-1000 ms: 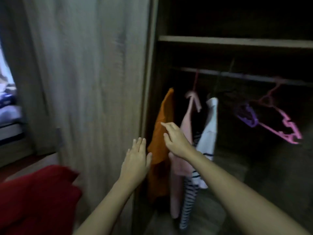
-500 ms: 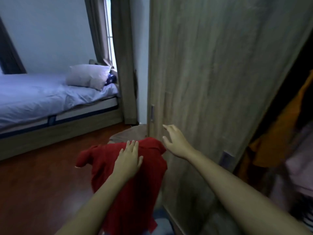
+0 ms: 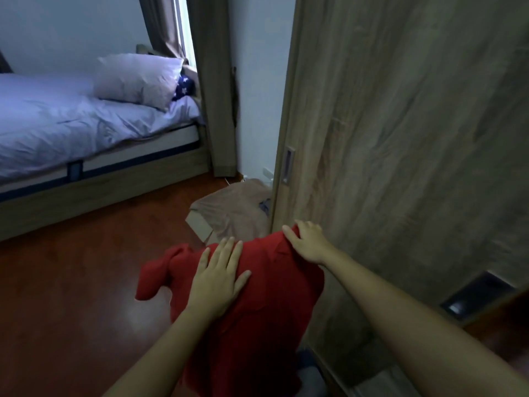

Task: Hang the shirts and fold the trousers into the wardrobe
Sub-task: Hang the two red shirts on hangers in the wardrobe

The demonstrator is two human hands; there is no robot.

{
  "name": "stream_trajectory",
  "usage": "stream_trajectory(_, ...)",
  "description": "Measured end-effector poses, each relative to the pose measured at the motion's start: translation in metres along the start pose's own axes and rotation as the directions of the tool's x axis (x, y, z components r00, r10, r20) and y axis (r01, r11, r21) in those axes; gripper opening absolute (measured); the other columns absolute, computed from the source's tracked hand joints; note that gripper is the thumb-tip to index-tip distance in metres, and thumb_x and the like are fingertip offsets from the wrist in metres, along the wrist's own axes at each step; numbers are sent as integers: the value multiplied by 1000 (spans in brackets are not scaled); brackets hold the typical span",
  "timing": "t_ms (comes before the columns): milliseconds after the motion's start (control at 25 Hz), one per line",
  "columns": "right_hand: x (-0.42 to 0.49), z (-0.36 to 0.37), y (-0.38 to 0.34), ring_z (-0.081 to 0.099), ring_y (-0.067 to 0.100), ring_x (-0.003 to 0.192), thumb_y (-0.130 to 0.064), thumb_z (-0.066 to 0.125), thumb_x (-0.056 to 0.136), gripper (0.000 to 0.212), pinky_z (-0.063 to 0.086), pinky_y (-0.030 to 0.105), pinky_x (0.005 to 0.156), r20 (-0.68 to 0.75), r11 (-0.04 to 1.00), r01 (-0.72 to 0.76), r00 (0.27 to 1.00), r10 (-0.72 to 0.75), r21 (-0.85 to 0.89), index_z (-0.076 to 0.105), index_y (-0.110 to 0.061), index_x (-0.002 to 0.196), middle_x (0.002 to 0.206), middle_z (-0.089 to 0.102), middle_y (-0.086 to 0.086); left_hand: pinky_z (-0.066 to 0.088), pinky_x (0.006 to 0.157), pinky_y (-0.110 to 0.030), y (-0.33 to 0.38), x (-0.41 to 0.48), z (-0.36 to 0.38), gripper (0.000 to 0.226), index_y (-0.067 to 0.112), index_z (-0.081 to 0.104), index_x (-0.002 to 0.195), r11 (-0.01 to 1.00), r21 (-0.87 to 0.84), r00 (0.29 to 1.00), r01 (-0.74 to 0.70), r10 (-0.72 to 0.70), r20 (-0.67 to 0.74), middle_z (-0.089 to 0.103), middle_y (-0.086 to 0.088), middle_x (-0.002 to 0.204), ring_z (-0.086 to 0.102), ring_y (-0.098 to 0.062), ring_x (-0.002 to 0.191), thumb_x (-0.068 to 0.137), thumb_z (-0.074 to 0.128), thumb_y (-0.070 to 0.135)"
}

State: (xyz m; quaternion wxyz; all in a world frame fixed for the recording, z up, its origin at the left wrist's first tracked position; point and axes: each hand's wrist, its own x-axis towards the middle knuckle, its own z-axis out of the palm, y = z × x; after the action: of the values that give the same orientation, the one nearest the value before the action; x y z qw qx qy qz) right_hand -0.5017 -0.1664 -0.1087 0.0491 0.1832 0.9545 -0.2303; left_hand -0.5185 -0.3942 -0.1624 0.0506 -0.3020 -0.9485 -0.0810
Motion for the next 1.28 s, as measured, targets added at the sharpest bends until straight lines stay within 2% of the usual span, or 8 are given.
stream_trajectory(80, 12, 4, -9, 52, 37, 118, -69, 30, 86, 72, 41, 40, 98, 54, 996, -65, 996, 68, -54, 62, -7, 102, 122, 59, 21, 27, 108, -42, -1, 1, 6, 66, 12, 41, 136, 1000, -4, 999, -15, 14, -53, 52, -9, 138, 49, -24, 128, 96, 9, 54)
stream_trajectory(200, 20, 4, -26, 57, 33, 114, -66, 44, 84, 67, 46, 36, 92, 62, 979, -159, 984, 168, -128, 64, -8, 111, 122, 62, 15, 19, 107, -39, -3, 1, 12, 60, 13, 39, 136, 999, 0, 994, -33, 33, -103, 51, -9, 139, 48, -24, 129, 94, 23, 52)
stream_trajectory(360, 17, 8, -40, 58, 29, 113, -40, 56, 89, 31, 43, 33, 94, -230, 974, -200, 948, 219, 103, 66, -19, 109, 118, 66, 10, 18, 108, -39, -5, 1, 17, 61, 14, 39, 136, 999, -14, 992, -43, 41, -117, 50, -9, 140, 44, -23, 131, 94, 20, 54)
stream_trajectory(480, -1, 15, -42, 59, 27, 106, -24, 56, 92, 22, 38, 24, 85, -508, 890, 72, 840, 189, 451, 63, -8, 106, 111, 65, 11, 16, 110, -37, -9, -1, 15, 65, 16, 40, 138, 995, -76, 985, -66, 53, -162, 46, -6, 144, 33, -19, 136, 94, 16, 57)
stream_trajectory(680, -35, -12, -42, 55, 13, 96, -9, 57, 90, 10, 33, 1, 82, -635, 771, 430, 771, -44, 469, 59, -10, 99, 99, 57, -2, 26, 112, -48, 0, 6, -22, 70, 15, 37, 139, 760, -643, 940, 92, -279, -195, 28, -7, 151, 30, -23, 137, 86, 30, 59)
stream_trajectory(880, -49, -35, -42, 52, 20, 105, -3, 69, 78, 50, 42, 29, 100, -500, 867, 320, 860, -97, 382, 50, -10, 124, 112, 47, 7, 42, 84, -40, -15, 14, -29, 58, 11, 55, 120, 966, -235, 992, 110, -120, -29, 64, -11, 114, 58, -30, 104, 92, 26, 54)
stream_trajectory(1040, -56, -54, -15, 55, 28, 115, -13, 80, 70, 77, 42, 32, 100, -311, 962, 71, 950, 15, 265, 41, -7, 136, 125, 55, 16, 33, 69, -36, -10, 15, -23, 21, 8, 48, 82, 837, -511, 946, 195, -299, -129, 60, -15, 82, 56, -35, 78, 98, 43, 21)
stream_trajectory(1280, -44, -44, -8, 60, 19, 90, -18, 79, 72, 19, 50, 31, 86, -158, 898, -104, 969, 188, 428, 64, -19, 83, 96, 64, 8, 35, 69, -39, -7, 9, -21, 18, 18, 35, 78, 556, -809, 891, 190, -443, -95, 51, -11, 80, 51, -32, 79, 94, 41, 20)
